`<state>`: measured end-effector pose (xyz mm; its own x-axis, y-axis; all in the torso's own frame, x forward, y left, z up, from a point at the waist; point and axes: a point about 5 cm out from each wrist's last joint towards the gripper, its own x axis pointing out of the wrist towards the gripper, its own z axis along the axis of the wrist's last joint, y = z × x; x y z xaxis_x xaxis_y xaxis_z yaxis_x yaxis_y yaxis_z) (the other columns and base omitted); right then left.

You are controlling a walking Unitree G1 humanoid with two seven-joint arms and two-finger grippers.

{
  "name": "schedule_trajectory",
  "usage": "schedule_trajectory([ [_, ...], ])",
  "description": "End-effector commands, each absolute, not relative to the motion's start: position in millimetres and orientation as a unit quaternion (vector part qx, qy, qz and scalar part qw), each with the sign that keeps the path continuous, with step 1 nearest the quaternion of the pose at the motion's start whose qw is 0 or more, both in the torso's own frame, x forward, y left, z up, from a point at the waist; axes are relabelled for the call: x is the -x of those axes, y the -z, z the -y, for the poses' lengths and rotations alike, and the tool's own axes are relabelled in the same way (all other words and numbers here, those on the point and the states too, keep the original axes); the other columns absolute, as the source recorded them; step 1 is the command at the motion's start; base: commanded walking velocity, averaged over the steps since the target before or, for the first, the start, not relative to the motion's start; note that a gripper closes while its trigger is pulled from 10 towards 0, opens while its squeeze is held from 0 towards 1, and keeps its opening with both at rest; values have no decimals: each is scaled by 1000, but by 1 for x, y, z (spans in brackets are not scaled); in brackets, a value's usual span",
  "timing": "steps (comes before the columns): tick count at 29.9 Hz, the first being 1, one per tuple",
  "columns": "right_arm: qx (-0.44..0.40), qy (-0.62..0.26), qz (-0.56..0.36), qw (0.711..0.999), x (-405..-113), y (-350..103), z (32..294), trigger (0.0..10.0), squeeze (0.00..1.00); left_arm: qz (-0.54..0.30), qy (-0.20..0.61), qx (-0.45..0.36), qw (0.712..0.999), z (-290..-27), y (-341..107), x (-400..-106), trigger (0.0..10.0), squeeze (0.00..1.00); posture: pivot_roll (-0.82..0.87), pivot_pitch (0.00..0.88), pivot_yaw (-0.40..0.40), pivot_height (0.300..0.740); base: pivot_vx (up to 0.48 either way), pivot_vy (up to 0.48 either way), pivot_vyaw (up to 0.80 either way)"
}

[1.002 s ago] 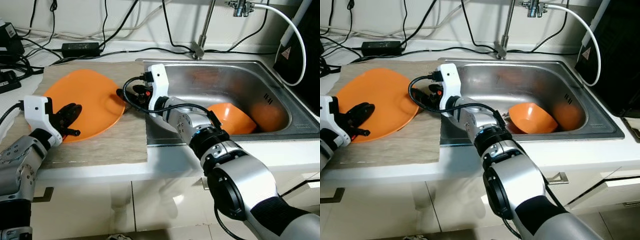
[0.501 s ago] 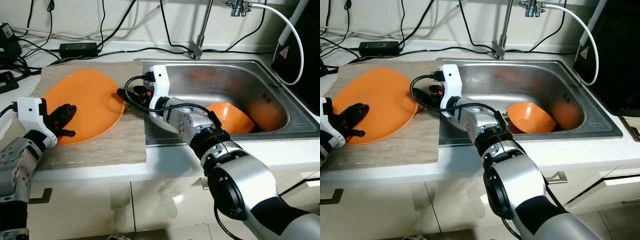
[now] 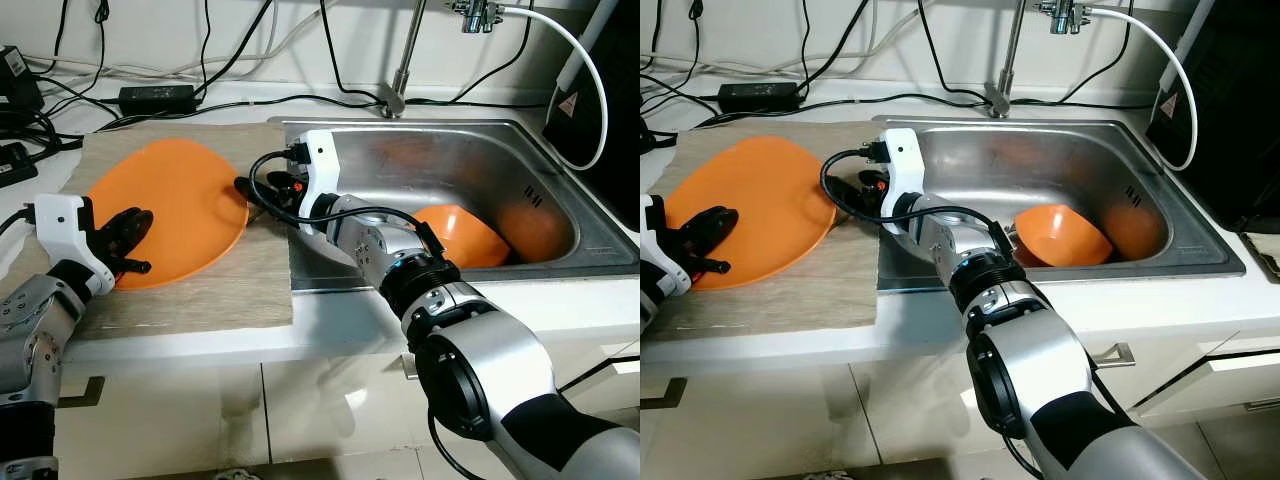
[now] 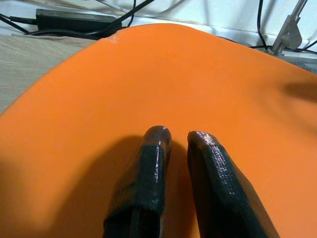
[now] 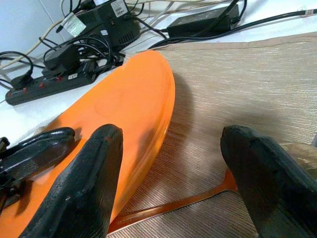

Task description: Kitchen organization

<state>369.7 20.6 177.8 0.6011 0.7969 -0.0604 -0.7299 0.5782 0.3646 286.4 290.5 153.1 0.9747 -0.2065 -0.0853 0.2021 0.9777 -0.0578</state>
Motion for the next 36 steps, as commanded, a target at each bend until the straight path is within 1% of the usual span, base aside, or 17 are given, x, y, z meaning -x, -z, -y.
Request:
schedule_trajectory([
  [1, -203, -483, -138, 841, -337, -165, -72, 10000, 0, -111, 92, 47, 988, -292, -122, -279, 10000, 0, 106, 9, -76, 740, 0, 0, 0],
  [36, -205, -483, -140, 840, -336, -164, -73, 10000, 0, -111, 93, 48, 988, -291, -122, -279, 10000, 0, 102, 9, -76, 740, 0, 0, 0],
])
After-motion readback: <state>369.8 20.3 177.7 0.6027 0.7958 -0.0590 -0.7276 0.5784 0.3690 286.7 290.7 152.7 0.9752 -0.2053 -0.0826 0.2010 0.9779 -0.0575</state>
